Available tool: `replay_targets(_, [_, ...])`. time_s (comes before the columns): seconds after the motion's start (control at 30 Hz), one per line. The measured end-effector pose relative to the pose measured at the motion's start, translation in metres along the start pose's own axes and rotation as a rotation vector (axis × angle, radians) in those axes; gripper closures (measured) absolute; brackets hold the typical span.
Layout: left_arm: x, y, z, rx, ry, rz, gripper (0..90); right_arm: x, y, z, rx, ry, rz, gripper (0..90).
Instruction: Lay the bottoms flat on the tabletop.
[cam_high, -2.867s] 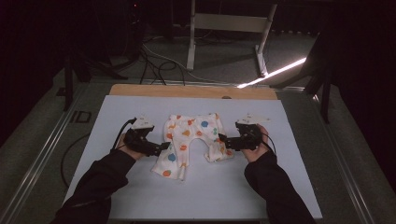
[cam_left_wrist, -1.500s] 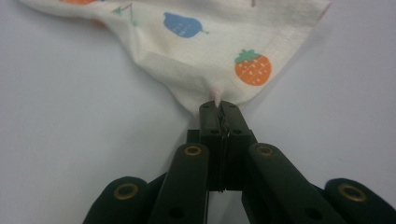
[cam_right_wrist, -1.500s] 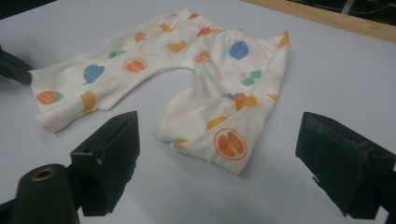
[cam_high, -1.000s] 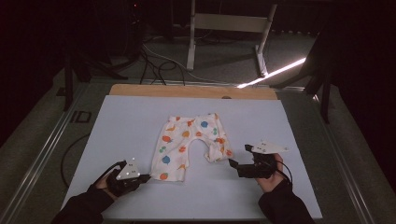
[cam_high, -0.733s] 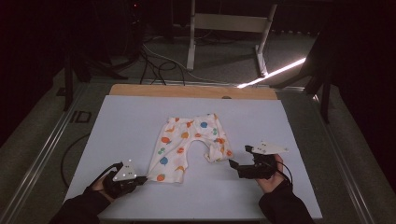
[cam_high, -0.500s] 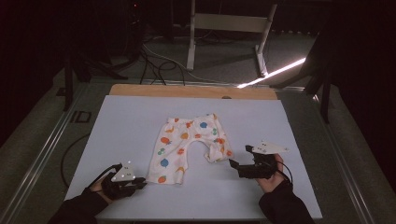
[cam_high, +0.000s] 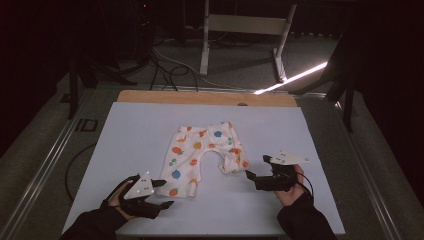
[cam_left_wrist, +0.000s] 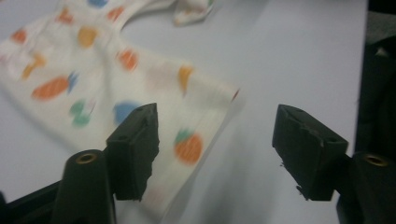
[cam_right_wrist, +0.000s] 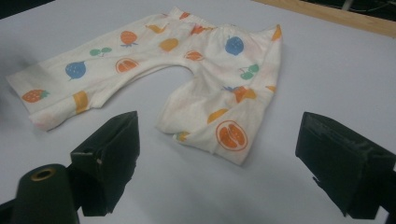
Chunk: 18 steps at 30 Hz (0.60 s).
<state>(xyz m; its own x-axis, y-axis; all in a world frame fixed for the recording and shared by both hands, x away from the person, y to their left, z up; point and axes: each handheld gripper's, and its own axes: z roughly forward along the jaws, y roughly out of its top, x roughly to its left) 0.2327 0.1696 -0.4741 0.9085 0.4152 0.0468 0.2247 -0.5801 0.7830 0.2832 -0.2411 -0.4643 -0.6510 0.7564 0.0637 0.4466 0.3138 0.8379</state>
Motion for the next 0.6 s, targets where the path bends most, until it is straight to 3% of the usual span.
replay_targets(0.17, [-0.009, 0.018, 0.020, -0.005, -0.045, 0.050, 42.0, 0.000, 0.001, -0.001, -0.003, 0.003, 0.001, 13.8])
replay_targets(0.5, [-0.017, 0.028, 0.070, 0.095, -0.117, 0.164, 55.0, -0.001, -0.001, 0.002, 0.005, 0.011, 0.000, 13.8])
replay_targets(0.6, [-0.012, 0.023, 0.078, 0.147, -0.116, 0.164, 56.3, 0.000, -0.001, 0.002, 0.004, 0.011, -0.001, 13.8])
